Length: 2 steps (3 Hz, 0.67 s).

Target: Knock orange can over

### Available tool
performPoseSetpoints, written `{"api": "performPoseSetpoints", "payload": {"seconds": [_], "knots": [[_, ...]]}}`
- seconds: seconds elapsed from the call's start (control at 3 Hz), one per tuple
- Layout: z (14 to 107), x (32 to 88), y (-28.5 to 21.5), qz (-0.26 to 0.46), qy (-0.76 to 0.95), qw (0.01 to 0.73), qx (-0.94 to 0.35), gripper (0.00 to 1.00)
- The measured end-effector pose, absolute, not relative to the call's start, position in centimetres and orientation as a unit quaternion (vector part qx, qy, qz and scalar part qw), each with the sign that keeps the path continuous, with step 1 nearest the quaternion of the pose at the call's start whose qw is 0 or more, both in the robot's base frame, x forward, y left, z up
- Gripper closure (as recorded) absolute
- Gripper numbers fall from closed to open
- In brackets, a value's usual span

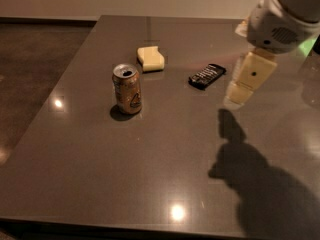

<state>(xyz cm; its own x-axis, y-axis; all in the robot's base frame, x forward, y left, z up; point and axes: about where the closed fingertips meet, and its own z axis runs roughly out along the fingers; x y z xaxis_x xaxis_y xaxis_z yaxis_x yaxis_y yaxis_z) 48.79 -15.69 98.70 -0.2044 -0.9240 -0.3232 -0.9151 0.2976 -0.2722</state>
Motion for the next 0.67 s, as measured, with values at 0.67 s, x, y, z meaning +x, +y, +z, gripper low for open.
{"api": "performPoseSetpoints", "payload": {"seconds": [0.67], "knots": [[95.3,54.7,-8.0,0.028,0.767,0.241,-0.594,0.0]]}}
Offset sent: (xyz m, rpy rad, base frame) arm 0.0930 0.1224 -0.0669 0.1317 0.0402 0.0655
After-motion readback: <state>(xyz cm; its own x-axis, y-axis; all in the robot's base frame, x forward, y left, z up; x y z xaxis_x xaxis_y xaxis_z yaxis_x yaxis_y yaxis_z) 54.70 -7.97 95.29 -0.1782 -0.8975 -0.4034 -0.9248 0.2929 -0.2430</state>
